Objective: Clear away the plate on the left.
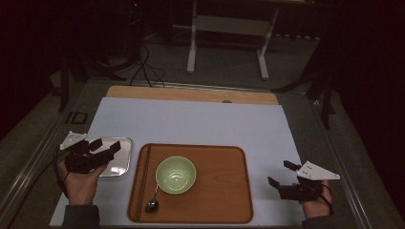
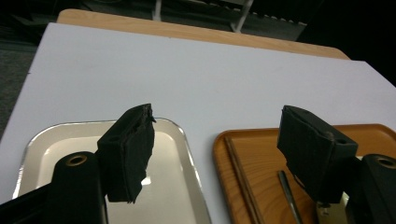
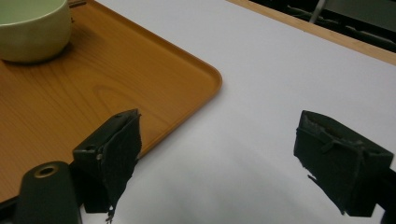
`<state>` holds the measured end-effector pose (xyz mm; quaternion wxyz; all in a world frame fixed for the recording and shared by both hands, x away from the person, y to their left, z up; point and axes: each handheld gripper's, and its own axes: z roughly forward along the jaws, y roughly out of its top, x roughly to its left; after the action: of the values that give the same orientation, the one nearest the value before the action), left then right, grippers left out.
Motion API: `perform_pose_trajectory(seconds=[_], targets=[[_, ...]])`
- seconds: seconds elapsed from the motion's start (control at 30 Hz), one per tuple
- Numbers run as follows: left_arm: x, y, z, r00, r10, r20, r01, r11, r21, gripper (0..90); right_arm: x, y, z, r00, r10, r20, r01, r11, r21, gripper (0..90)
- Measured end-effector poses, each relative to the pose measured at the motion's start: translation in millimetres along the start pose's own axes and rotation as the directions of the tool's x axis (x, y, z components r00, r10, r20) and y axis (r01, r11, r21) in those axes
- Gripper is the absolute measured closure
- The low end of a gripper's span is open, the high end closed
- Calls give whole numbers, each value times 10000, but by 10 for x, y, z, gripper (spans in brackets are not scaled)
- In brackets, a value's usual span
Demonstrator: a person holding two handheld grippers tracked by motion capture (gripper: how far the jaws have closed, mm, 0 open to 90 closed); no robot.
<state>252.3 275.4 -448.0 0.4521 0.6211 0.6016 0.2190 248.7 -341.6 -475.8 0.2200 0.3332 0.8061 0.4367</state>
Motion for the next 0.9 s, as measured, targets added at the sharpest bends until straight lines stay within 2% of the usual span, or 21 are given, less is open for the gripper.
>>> perform_pose_trajectory(seconds=[0.37,0.9], targets=[[205,-10,-86,9980,-462,-440,453,9987,-228,279,-1,0,2,10000,7,-5,-7,10000,-7,145],[410,-96,-73,9919,-629,-1108,617,9980,-146,285,-1,-1,2,10000,11,-7,-11,10000,-3,145]])
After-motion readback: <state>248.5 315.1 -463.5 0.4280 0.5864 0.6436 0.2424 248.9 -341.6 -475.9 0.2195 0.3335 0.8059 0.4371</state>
